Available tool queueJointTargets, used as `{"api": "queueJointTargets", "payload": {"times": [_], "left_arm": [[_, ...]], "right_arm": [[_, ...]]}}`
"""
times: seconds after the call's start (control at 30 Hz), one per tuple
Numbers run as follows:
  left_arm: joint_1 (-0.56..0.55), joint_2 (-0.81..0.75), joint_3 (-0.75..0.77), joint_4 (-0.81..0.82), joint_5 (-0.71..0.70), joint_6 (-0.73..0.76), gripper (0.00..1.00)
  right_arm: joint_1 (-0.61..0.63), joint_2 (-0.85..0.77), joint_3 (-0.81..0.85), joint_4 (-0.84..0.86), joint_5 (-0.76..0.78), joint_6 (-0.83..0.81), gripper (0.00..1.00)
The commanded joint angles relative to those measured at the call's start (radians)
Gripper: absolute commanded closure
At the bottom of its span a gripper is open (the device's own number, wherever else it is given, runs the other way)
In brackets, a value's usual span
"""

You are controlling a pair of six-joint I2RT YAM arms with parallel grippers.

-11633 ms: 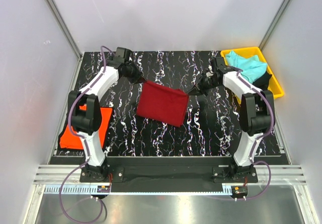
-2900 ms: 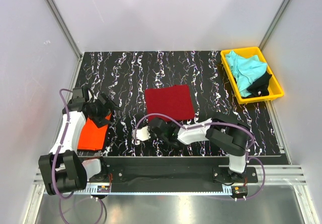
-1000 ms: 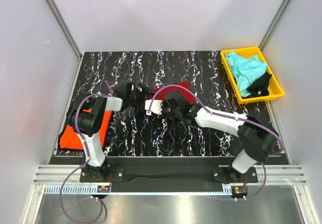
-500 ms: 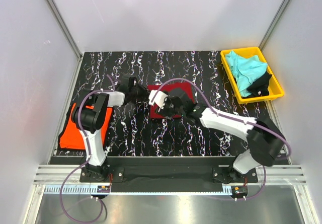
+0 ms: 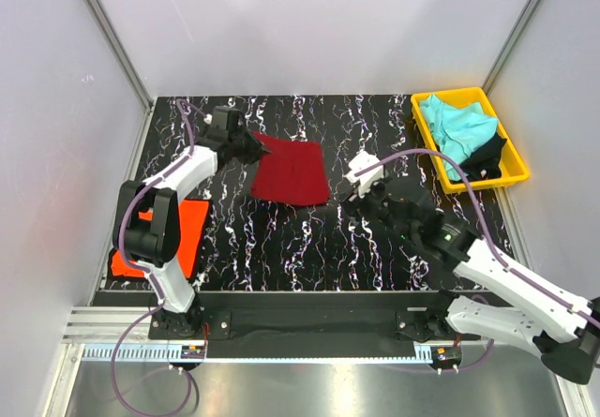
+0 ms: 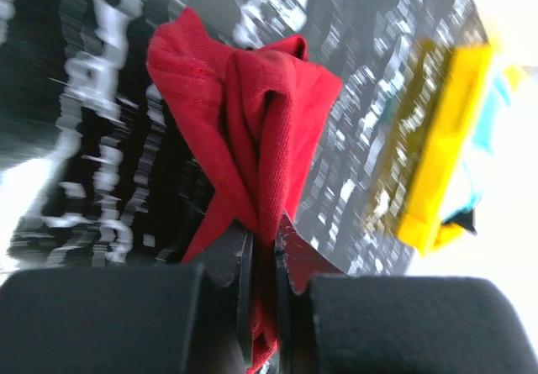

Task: Fold and stack the t-shirts
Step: Neatly place the folded tshirt to the corner

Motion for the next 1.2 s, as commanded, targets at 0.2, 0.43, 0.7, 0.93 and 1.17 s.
{"api": "queueJointTargets", "payload": {"times": [0.2, 0.43, 0.7, 0.93, 1.17], "left_arm": [[0.120, -0.052, 0.171, -0.344, -0.309, 0.047, 1.00], [0.177, -0.086, 0.342, -0.586, -0.521, 0.097, 1.00], [0.241, -0.166, 0.288, -0.734, -0.584, 0.134, 1.00], [0.246, -0.235, 0.343, -0.826, -0.639, 0.194, 1.00], [0.284, -0.273, 0.362, -0.864, -0.653, 0.208, 1.00]], "right_arm": [[-0.004, -0.089, 0.081, -0.248, 0.080, 0.199, 0.36], [-0.004, -0.131, 0.085, -0.274, -0.036, 0.229, 0.36], [-0.004, -0.119, 0.111, -0.278, -0.061, 0.156, 0.36], [-0.004, -0.122, 0.101, -0.278, -0.104, 0.178, 0.36], [-0.003, -0.142, 0.091, -0.282, -0.115, 0.186, 0.36]]}}
